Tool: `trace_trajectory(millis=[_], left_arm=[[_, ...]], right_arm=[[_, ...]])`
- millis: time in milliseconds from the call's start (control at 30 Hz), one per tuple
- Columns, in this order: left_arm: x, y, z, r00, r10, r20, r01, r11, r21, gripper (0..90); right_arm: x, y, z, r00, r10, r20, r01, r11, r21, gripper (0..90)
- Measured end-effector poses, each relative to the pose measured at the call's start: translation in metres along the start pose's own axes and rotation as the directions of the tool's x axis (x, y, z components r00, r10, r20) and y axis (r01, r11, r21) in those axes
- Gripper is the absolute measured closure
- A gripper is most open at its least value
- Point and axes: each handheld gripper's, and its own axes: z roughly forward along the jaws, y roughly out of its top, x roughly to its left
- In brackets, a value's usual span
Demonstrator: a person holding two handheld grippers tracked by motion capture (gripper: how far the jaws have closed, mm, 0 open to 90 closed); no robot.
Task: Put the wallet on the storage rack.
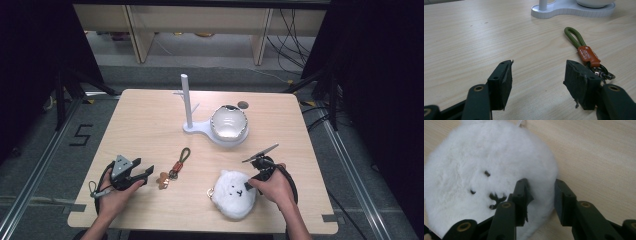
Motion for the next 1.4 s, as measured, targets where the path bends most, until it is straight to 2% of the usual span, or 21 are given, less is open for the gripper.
trace_trajectory(millis=[200,300,333,400,567,600,633,800,867,933,1000,1033,1067,1200,1233,1400], left_arm=[[0.000,0.000,0.000,1.0000,-0.006,0.001,0.006,1.0000,-0.001,38.3],[0.000,0.000,0.000,1.0000,-0.001,-0.001,0.001,1.0000,0.000,38.3],[0.000,0.000,0.000,1.0000,0.004,-0.005,-0.004,1.0000,0.002,38.4],[-0.001,0.000,0.000,1.0000,0.004,-0.006,-0.004,1.0000,0.003,38.4],[-0.001,0.000,0.000,1.0000,-0.001,-0.007,0.001,1.0000,0.001,38.4],[-0.001,0.000,0.000,1.0000,-0.001,-0.006,0.001,1.0000,0.001,38.4],[-0.001,0.000,0.000,1.0000,0.003,-0.007,-0.003,1.0000,0.004,38.4],[-0.001,0.000,0.000,1.0000,0.004,-0.007,-0.004,1.0000,0.003,38.5],[-0.001,0.000,0.000,1.0000,0.003,-0.008,-0.003,1.0000,0.003,38.5],[-0.001,0.000,0.000,1.0000,0.004,-0.008,-0.004,1.0000,0.004,38.5],[-0.001,0.000,0.000,1.0000,0.004,-0.009,-0.004,1.0000,0.003,38.5],[-0.001,0.000,0.000,1.0000,0.005,-0.009,-0.005,1.0000,0.003,38.6],[-0.001,0.000,0.000,0.9999,0.005,-0.009,-0.005,1.0000,0.003,38.5],[-0.001,0.000,0.000,0.9999,0.005,-0.009,-0.005,1.0000,0.003,38.5],[-0.001,0.000,0.000,0.9999,0.005,-0.009,-0.005,1.0000,0.002,38.5],[-0.001,0.000,0.000,0.9999,0.005,-0.009,-0.005,1.0000,0.001,38.6]], right_arm=[[0.000,0.001,-0.001,1.0000,-0.004,-0.001,0.004,1.000,0.008,78.6],[0.000,0.001,-0.001,1.0000,0.002,0.000,-0.002,1.000,0.002,80.1],[-0.001,0.000,-0.001,0.9999,-0.015,-0.006,0.015,1.000,-0.010,81.4],[0.000,-0.001,-0.002,1.0000,0.001,0.001,-0.001,1.000,-0.008,81.9],[-0.001,-0.005,-0.004,0.9990,-0.008,-0.043,0.006,0.998,-0.056,84.1],[-0.001,-0.006,-0.005,0.9993,-0.015,-0.034,0.013,0.998,-0.060,84.3],[-0.002,-0.007,-0.005,0.9982,-0.044,-0.041,0.040,0.996,-0.081,84.3],[0.003,-0.009,-0.014,0.9982,-0.041,-0.044,0.036,0.994,-0.103,84.6],[0.008,-0.010,-0.021,0.9987,-0.041,-0.028,0.037,0.990,-0.134,84.7],[0.009,-0.010,-0.023,0.9993,-0.028,-0.023,0.025,0.992,-0.128,84.7],[0.011,-0.010,-0.027,0.9982,-0.053,-0.028,0.048,0.987,-0.155,84.8],[0.013,-0.010,-0.029,0.9989,-0.039,-0.025,0.035,0.986,-0.164,84.9],[0.015,-0.010,-0.033,0.9990,-0.040,-0.022,0.035,0.981,-0.188,84.9],[0.017,-0.010,-0.038,0.9984,-0.055,-0.015,0.050,0.975,-0.215,85.0],[0.017,-0.011,-0.043,0.9968,-0.078,-0.017,0.071,0.967,-0.245,85.0],[0.017,-0.011,-0.050,0.9962,-0.087,-0.005,0.082,0.956,-0.281,85.1]])
